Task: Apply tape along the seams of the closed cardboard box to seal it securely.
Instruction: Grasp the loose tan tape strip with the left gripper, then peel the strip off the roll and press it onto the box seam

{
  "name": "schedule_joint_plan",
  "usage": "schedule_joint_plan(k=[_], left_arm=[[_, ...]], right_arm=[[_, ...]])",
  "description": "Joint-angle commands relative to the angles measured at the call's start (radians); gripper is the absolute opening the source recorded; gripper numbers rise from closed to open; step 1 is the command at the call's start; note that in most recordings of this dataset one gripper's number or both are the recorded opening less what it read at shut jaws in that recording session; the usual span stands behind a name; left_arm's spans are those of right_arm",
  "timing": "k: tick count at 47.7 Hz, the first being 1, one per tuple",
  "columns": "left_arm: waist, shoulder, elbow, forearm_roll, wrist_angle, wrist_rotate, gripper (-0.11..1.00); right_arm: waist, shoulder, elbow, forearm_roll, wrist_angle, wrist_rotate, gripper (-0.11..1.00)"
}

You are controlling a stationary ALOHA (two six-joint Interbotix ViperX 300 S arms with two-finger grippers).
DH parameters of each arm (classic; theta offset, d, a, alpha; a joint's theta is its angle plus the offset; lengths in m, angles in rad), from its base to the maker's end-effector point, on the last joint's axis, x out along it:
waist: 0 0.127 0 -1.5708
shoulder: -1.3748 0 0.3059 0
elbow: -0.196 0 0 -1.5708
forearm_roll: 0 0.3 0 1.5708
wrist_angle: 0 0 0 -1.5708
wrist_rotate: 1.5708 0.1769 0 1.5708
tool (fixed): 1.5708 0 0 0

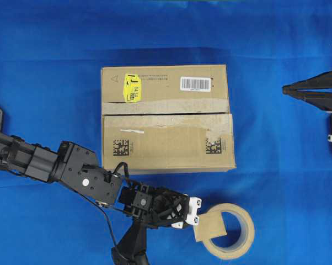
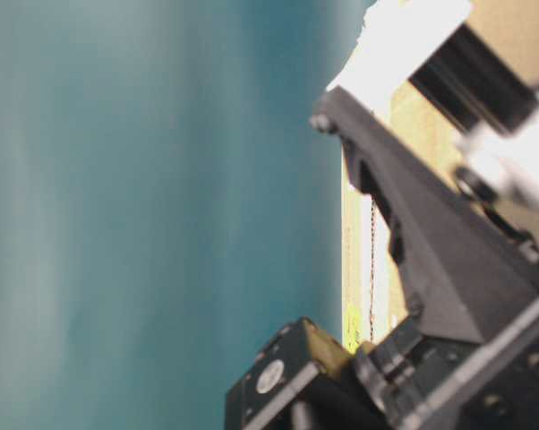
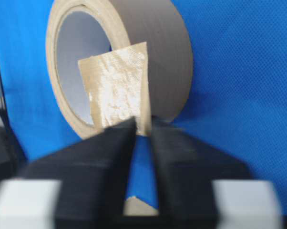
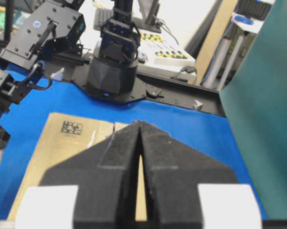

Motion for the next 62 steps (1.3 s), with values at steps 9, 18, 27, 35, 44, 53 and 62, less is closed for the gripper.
schedule_joint_plan(k=[9, 18, 27, 35, 44, 53, 62], left_arm=[[-0.009, -0.031, -0.014, -0.003, -0.003, -0.032, 0.0], [-0.02, -0.08, -0.029, -0.002, -0.003, -0.023, 0.0], [-0.025, -0.123, -0.087, 0.003, 0.0, -0.002, 0.0], [-0.023, -0.114, -0.137, 0.002, 0.021, 0.04, 0.0], [-0.011, -0.135, -0.127, 0.003, 0.043, 0.063, 0.0], [0.044, -0.244, -0.052, 0.003, 0.074, 0.072, 0.0], [0.112, -0.368, 0.066, 0.003, 0.067, 0.097, 0.0]], right_arm=[[-0.002, 0.008, -0.023, -0.002, -0.006, 0.002, 0.0], [-0.002, 0.008, -0.023, -0.002, -0.006, 0.002, 0.0], [-0.002, 0.009, -0.023, -0.002, -0.006, 0.003, 0.0], [0.002, 0.014, -0.021, -0.002, -0.006, 0.008, 0.0], [0.011, 0.014, -0.023, -0.002, -0.008, 0.012, 0.0], [0.014, 0.02, -0.021, -0.002, -0.008, 0.012, 0.0], [0.014, 0.021, -0.021, -0.002, -0.008, 0.012, 0.0]])
